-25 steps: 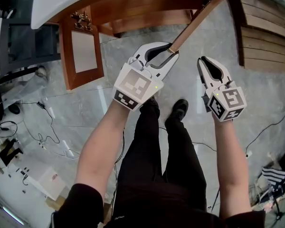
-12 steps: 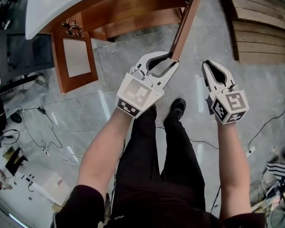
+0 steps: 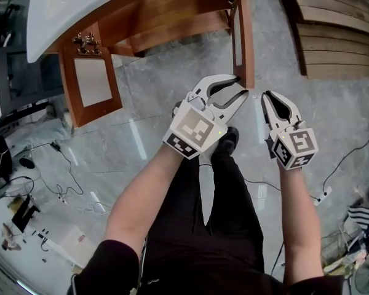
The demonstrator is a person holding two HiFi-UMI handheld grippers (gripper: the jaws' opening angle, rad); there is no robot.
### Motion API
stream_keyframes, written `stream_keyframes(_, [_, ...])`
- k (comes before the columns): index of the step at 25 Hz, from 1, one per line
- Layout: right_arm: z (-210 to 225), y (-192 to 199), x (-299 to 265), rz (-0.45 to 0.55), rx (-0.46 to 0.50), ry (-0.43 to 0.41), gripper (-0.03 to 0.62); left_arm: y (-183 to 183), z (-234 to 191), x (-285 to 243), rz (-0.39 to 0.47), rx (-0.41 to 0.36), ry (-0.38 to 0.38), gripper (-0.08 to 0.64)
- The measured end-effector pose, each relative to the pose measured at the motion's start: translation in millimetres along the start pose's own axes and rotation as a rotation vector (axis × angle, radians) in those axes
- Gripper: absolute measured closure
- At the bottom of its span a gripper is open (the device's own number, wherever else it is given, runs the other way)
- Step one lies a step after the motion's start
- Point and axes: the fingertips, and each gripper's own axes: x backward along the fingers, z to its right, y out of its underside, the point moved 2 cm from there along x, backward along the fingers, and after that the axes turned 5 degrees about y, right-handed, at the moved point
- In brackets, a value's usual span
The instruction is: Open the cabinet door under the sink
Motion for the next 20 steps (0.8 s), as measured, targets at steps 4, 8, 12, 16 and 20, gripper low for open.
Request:
stream_keyframes(4, [0, 19, 7, -0.039, -0.017, -0.004, 0.546, -1, 7, -11, -0.017, -0.018, 0.007, 0.443])
stream_keyframes(8, [-14, 20, 21, -0.065, -0.016, -0.024, 0.548, -16, 7, -1, -0.012, -0.007, -0.002, 0.444])
stream_keyframes(12, [-31, -5, 38, -0.073, -0.006, -0.037, 0.551, -42, 1, 27, -0.002, 0.037, -0.037, 0.455])
stream_keyframes(16, [-58, -44, 58, -0.050, 0.003, -0.054, 0.557, -69, 10, 59, -0.005, 0.056, -0.067, 0.467])
stream_keyframes(20, [-83, -85, 81, -0.028, 0.027, -0.083, 0.566, -97, 25, 102, -0.004, 0.102, -0.163, 0.480])
